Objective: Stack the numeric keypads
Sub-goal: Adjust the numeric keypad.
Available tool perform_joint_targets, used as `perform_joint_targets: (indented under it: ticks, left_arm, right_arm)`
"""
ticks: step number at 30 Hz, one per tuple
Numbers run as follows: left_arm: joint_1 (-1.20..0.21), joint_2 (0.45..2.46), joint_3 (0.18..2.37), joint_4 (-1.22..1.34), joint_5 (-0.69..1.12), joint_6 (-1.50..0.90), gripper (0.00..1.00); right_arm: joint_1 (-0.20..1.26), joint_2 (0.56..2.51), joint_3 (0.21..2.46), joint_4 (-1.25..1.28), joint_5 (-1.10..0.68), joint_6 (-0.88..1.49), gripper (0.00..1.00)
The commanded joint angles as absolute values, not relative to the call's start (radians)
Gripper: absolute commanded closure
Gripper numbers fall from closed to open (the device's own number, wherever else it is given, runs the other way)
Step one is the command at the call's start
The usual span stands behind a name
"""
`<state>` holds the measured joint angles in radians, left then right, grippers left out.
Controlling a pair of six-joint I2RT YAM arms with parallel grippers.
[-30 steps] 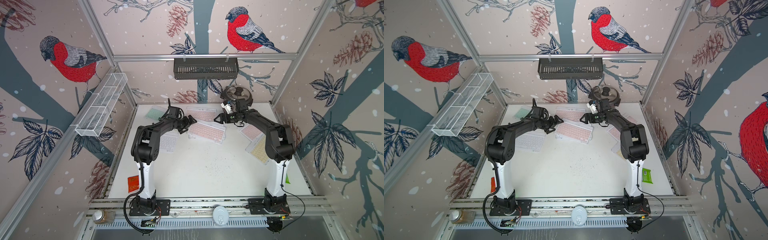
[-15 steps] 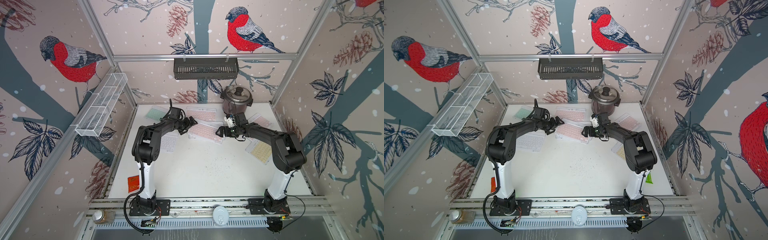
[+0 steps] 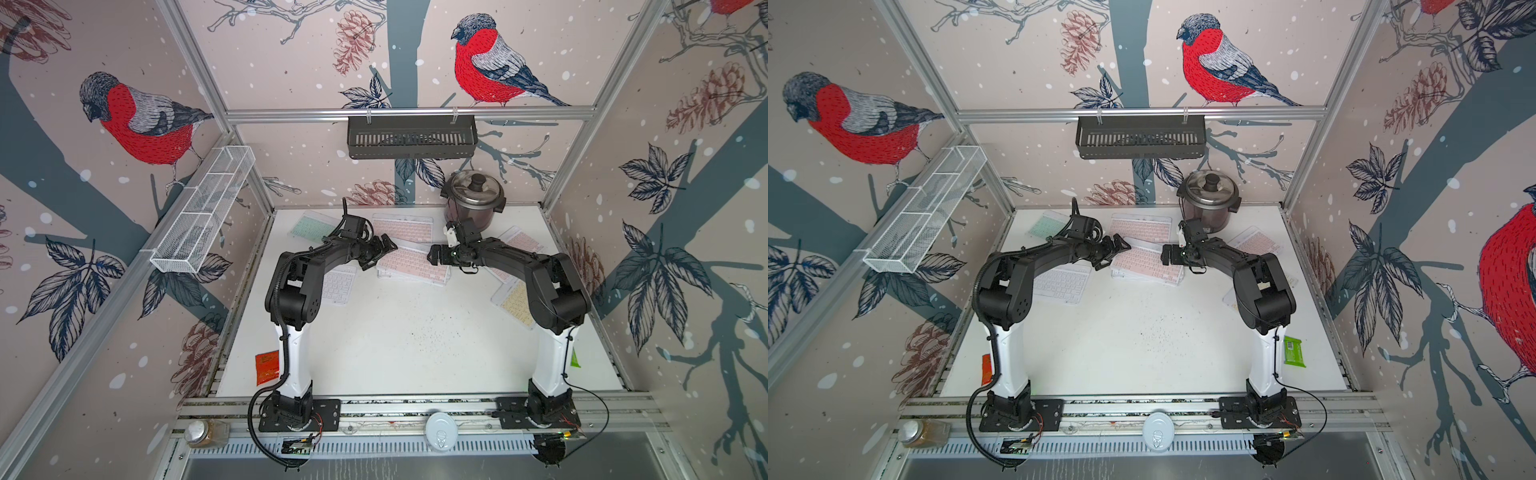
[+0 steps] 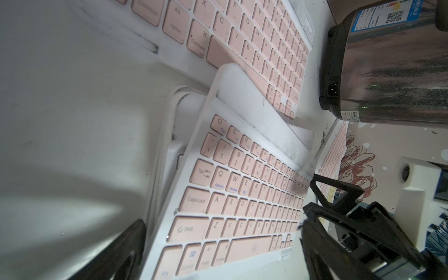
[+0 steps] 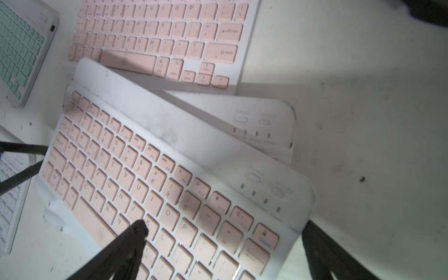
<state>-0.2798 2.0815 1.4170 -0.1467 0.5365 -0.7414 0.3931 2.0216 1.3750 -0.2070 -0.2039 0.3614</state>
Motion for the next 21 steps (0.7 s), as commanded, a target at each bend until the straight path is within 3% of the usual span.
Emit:
perform_joint_targets:
  ticks: [1, 21]
  left_arm:
    - [-0.284, 2.067, 1.421, -0.160, 0.534, -0.732, 0.02]
    - [-0.315, 2.003, 1.350, -0.173, 0.528, -0.728, 0.01]
  right_arm:
    - [0.411, 2.043, 1.422, -0.260, -0.120, 0.345, 0.00]
    - [0.449, 2.134, 1.569, -0.334, -0.006, 0.328, 0.00]
